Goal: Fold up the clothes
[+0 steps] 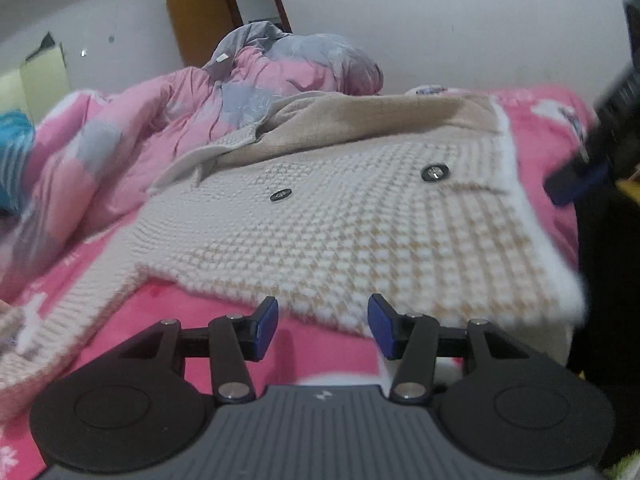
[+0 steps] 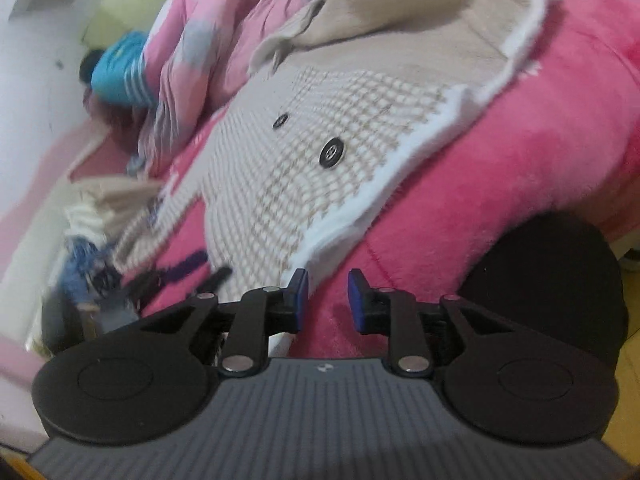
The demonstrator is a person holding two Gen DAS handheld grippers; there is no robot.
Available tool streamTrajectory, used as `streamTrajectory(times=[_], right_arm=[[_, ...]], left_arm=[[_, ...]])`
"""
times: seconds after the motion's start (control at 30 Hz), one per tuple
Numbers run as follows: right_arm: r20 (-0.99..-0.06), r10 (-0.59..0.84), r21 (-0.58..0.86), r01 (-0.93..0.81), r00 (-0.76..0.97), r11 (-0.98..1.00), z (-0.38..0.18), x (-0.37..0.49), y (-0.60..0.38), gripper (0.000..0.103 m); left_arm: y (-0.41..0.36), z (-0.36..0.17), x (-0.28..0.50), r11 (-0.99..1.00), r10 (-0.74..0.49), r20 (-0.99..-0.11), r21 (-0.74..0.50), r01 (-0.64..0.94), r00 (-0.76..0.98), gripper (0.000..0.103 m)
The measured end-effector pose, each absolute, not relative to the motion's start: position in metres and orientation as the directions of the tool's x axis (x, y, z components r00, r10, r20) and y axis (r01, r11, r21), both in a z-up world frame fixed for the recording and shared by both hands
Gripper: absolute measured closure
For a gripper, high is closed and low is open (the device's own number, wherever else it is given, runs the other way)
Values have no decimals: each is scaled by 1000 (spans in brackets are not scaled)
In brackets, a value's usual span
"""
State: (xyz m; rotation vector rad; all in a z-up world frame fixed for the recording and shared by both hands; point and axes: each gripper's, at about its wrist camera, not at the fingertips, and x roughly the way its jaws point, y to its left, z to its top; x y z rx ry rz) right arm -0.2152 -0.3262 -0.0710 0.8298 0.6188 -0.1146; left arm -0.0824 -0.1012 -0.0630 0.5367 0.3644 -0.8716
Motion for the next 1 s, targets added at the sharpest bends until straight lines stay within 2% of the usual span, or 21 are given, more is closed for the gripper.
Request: streamTrajectory(times=[0.17,0.23,0.47,0.63,0.7,1.0], right_arm=[[-496,111,672,300,861,677,-69,-221,-325,81],[-492,105,656,289,864,697,-66,-213,-322,81],[-486,110,455,144,867,879,-38,-158,-280,81],[-516,101,294,66,851,953,-32,-122,-247,81],[-538,87,255,64,838,965,-36,-113,-239,81],[-575,85,264,87,814,961,-36,-101,-221,80]], left_arm=[[-83,-59,-88,563,-625,-567,149,813,537,49],[-74,-58,-90,577,-634,-572,98,810,521,44],[-49,-45,-90,650,-633,-552,3,760,543,37],[-38,-42,-83,696,-598,-550,3,718,582,32],[-31,-40,-80,714,-591,-545,-10,700,595,27],[-2,-37,-63,791,-555,-516,-85,606,652,22]])
